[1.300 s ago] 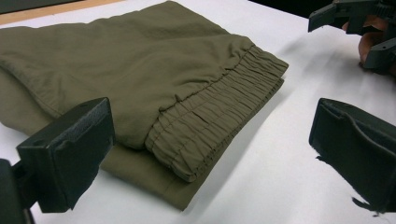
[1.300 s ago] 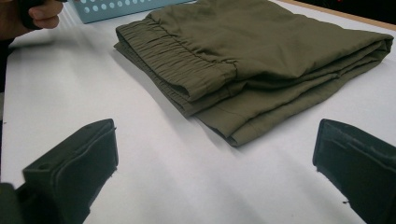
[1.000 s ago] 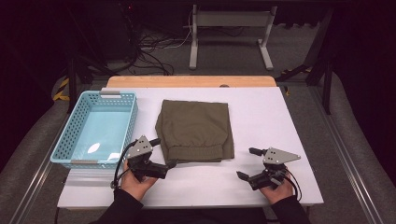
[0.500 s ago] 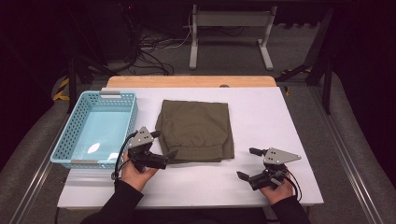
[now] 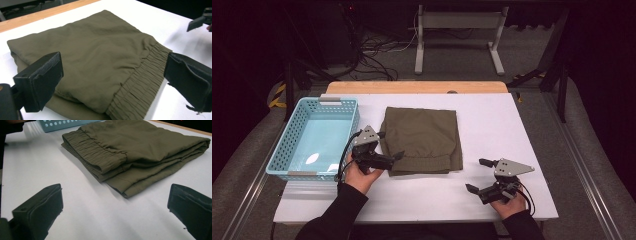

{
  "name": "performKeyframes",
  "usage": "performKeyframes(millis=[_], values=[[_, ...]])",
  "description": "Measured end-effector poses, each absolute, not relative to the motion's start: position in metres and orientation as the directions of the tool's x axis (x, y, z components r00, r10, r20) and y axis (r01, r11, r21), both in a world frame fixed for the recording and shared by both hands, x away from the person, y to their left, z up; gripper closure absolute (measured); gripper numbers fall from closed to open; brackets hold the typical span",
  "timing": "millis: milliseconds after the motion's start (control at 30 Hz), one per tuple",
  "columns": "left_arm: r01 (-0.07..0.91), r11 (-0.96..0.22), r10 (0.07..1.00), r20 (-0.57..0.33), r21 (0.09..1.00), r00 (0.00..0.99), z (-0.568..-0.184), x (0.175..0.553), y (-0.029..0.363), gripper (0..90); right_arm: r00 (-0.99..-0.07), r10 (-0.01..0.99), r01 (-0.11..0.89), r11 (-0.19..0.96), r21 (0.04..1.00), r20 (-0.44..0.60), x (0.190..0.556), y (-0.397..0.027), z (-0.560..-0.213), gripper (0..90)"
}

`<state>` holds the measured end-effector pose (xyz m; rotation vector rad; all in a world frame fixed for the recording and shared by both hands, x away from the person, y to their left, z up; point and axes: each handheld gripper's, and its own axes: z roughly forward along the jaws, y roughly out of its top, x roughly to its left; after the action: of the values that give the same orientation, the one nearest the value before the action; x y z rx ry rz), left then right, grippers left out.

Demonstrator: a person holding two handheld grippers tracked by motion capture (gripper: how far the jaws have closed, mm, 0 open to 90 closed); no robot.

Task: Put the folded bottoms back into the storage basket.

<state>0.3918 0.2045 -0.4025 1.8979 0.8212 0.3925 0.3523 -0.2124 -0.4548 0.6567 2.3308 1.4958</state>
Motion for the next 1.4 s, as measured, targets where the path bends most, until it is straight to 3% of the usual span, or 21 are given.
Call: performKeyframes(millis=[367,1400], values=[[0.418,-0.232,0.722,-0.133,0.878,0.679,-0.400,0.412,0.209,3.4,-0.853,0.522,0.216,0.355,0.910,-0.001,0.352,-0.212,-0.455,0.6],[0.548,-0.238,0.846,-0.106,0.802,0.523,-0.410,0.466,0.205,7.1,-0.856,0.517,0.216,0.355,0.910,0.001,0.352,-0.212,-0.455,0.7]])
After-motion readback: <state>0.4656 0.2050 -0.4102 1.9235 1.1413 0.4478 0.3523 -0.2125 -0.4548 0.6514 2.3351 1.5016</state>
